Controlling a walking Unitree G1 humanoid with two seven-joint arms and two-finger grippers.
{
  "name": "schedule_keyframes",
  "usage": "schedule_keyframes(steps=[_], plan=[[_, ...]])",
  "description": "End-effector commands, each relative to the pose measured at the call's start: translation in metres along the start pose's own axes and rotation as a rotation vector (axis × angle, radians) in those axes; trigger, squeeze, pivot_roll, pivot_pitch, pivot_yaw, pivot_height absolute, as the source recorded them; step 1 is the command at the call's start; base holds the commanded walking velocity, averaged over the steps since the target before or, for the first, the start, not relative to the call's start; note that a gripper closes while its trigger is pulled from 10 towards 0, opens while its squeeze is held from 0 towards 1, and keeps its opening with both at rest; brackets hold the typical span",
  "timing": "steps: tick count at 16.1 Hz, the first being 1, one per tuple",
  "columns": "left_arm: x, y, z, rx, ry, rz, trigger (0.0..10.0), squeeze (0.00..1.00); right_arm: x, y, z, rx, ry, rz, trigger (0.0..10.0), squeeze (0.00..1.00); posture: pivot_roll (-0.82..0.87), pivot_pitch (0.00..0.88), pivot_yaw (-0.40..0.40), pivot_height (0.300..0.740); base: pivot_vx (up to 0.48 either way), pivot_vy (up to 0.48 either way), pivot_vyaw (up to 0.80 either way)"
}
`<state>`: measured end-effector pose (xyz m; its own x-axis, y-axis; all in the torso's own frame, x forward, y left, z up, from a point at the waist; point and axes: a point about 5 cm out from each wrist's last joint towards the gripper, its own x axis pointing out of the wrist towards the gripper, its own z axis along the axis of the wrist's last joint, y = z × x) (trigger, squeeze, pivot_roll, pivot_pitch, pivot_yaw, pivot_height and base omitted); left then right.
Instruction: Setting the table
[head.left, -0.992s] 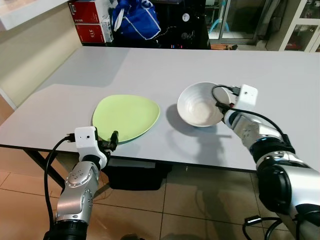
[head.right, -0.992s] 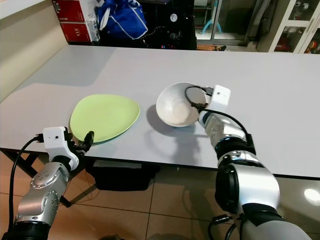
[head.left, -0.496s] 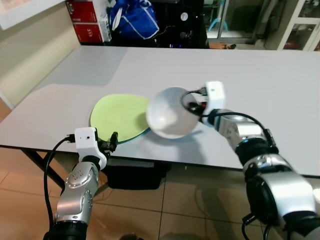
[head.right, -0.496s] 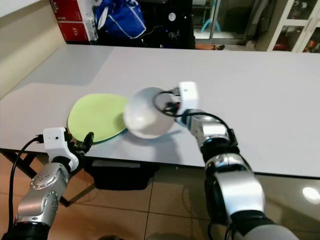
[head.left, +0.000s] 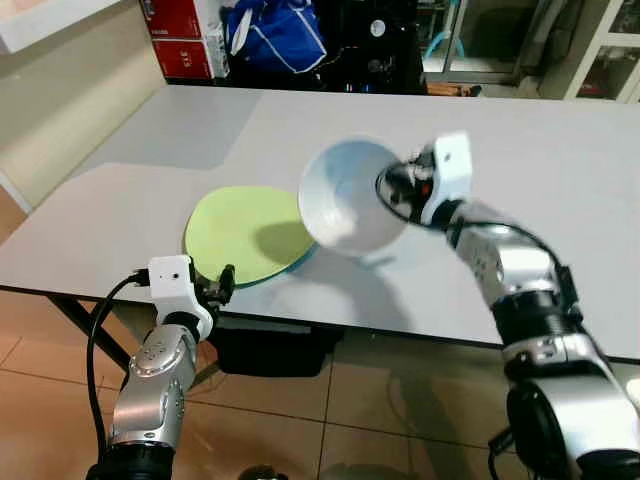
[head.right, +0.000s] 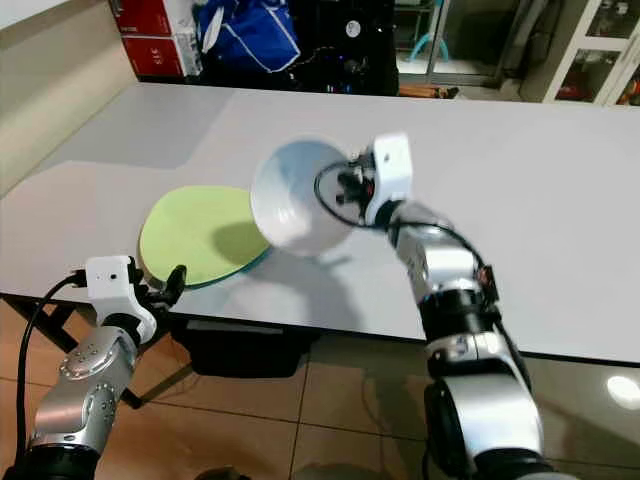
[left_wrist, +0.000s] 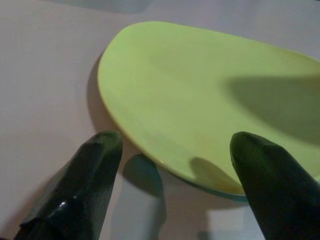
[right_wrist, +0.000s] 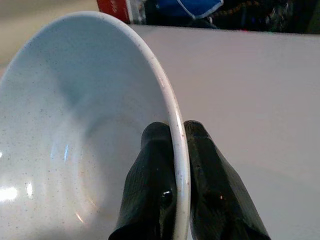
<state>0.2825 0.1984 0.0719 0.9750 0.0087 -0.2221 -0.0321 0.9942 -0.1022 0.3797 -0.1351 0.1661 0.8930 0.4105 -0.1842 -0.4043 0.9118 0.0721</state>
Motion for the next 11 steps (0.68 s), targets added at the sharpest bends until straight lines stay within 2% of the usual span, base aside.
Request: schedule_keyframes(steps=[1,6,11], plan=[[0.001,0.003,-0.001,0.012,0.013,0.015,10.0,0.00,-0.001,0.004,0.017,-0.019,-0.055,0.009,10.0,0.00,0.13,0.000,0.056,0.740,0.000,0.000,0.00],[0.001,0.003,-0.001,0.013,0.012,0.018,10.0,0.00,0.000,0.002,0.014,-0.019,-0.034,-0.027,10.0,0.00,0.14,0.000,0.053,0.740,0.000,0.000,0.00],[0.000,0.003,-0.002,0.016,0.017,0.017,10.0,0.00,0.007,0.000,-0.008,-0.014,0.061,-0.087,10.0,0.00,0.14,0.000,0.051,0.740,0.000,0.000,0.00]])
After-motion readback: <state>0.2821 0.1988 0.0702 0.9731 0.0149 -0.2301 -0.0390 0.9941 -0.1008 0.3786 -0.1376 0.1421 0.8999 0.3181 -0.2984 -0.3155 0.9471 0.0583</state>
